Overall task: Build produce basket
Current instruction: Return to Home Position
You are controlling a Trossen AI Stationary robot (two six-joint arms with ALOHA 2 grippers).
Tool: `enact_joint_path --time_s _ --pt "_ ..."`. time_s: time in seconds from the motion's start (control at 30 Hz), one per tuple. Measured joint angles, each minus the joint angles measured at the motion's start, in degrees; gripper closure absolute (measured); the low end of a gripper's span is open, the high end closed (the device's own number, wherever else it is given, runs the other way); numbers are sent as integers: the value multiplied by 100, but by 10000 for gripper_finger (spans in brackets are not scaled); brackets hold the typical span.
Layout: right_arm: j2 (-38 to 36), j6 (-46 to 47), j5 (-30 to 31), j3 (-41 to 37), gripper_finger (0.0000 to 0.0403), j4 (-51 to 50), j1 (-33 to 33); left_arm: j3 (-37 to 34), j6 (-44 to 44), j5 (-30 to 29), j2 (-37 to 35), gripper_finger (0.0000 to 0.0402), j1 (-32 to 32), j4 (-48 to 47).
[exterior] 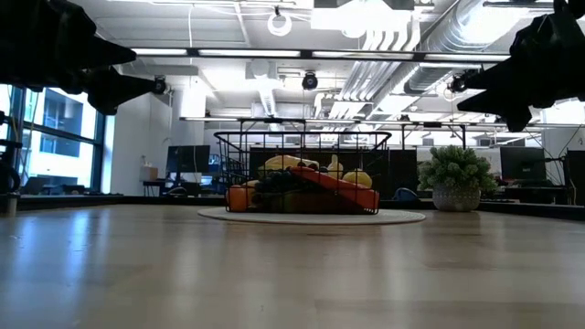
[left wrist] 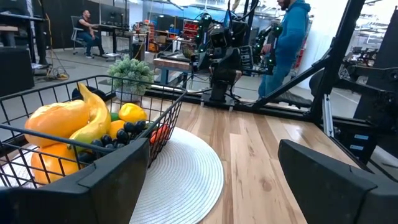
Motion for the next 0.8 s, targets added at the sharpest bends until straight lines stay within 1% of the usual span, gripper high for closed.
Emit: enact_joint_path --time_s 0.33,0.8 --pt "0 818 -3 0 164 -11 0 0 0 0 0 57 0 1" --pt "0 815 -3 2 164 -17 0 0 0 -1 0 57 0 2"
